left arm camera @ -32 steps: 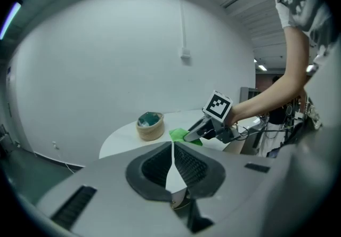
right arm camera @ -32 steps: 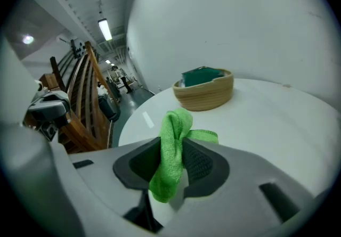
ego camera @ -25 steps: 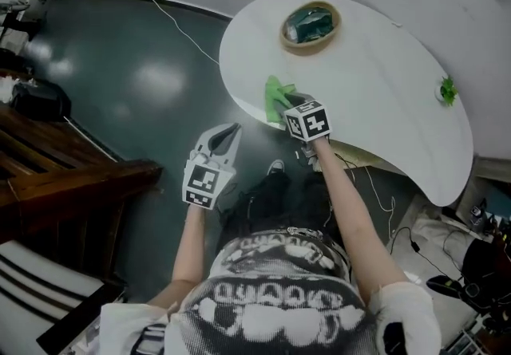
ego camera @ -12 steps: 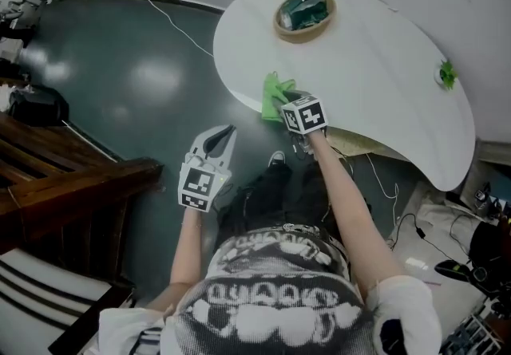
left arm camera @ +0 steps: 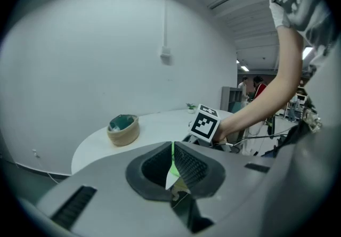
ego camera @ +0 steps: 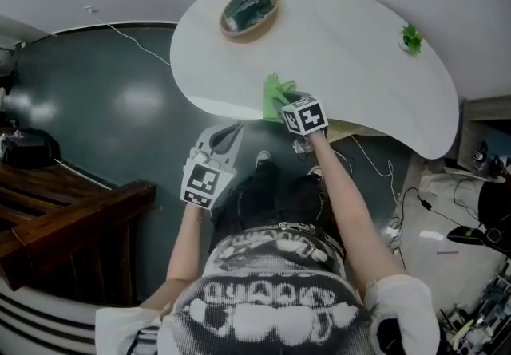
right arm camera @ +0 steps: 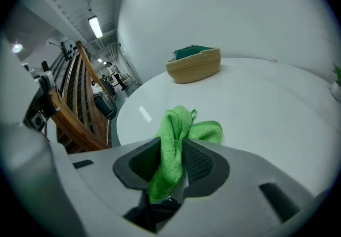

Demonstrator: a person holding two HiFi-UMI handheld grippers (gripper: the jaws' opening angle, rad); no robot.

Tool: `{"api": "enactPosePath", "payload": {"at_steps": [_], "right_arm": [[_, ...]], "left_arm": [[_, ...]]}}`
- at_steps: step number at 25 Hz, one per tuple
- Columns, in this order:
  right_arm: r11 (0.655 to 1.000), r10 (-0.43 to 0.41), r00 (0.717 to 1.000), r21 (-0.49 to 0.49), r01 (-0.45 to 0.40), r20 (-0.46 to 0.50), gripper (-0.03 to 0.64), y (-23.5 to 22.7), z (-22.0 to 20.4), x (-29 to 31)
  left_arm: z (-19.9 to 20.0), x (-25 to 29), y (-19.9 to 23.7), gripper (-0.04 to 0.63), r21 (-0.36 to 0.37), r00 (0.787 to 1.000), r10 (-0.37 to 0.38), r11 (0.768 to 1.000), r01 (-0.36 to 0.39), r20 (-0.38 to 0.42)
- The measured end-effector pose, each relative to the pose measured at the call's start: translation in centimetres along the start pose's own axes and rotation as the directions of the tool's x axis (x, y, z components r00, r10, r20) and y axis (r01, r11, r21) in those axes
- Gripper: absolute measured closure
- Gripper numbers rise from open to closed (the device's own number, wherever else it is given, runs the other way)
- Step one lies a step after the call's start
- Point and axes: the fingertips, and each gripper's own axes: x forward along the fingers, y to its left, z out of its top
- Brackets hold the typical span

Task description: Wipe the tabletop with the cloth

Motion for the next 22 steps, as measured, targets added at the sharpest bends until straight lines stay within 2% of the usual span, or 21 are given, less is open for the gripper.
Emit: {"api": "enactPosePath", "payload": {"at_steps": [8,16,22], "right_arm": [[0.986,-0.131,0.991,0.101,0.131,-0.006,0.495,-10.9,-6.8,-9.6],[0.939,-0.255,0.967,0.24,0.248,0.0,0.495,-21.3,-15.1,-20.4],[0.906,-0.318,0.948,0.297,0.303,0.003,0.494,-26.9,-20.1,-26.9]], "left_arm": [[4.0,6.8,-8.5,0.581,0.044,0.992,-0.122,0.992,0.121,0.019],[7.2,12.4,-18.9,0.581,0.094,0.97,-0.244,0.966,0.242,0.016],[8.4,15.3,-24.5,0.581,0.119,0.961,-0.278,0.954,0.276,0.002]]}}
